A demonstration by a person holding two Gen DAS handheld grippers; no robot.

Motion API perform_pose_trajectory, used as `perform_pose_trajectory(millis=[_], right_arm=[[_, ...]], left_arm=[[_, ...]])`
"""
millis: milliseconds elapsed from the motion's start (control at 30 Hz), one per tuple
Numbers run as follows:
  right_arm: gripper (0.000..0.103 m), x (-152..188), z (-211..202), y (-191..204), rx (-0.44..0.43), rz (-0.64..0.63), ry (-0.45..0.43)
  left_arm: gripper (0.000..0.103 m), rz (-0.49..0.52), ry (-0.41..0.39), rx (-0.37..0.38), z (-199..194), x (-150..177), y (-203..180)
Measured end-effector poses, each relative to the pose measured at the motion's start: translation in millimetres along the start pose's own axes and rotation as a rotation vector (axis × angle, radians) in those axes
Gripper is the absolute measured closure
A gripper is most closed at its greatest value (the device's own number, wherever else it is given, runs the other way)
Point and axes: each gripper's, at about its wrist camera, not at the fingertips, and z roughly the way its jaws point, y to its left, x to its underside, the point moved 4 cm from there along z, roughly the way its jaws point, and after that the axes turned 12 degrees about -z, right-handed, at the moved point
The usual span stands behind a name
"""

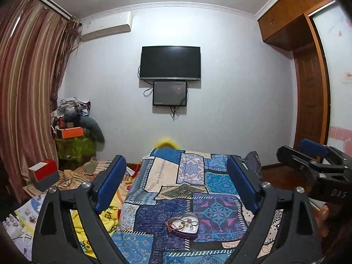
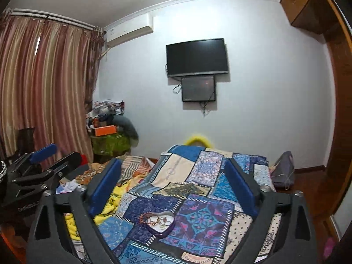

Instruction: Organize jewelry

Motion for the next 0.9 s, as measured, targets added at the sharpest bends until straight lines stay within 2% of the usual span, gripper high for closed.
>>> perform_pose_trajectory(millis=[100,900], right_arm=[[0.000,1,-7,-2,0.026,0.003,-0.016],[0.000,8,-22,5,-0.008,-0.027,-0.008]], left_arm=[[0.008,-0.003,-0.005,-0.004,-7,1,0],[0.007,-0.002,0.014,-0.007,-8,8,-3]])
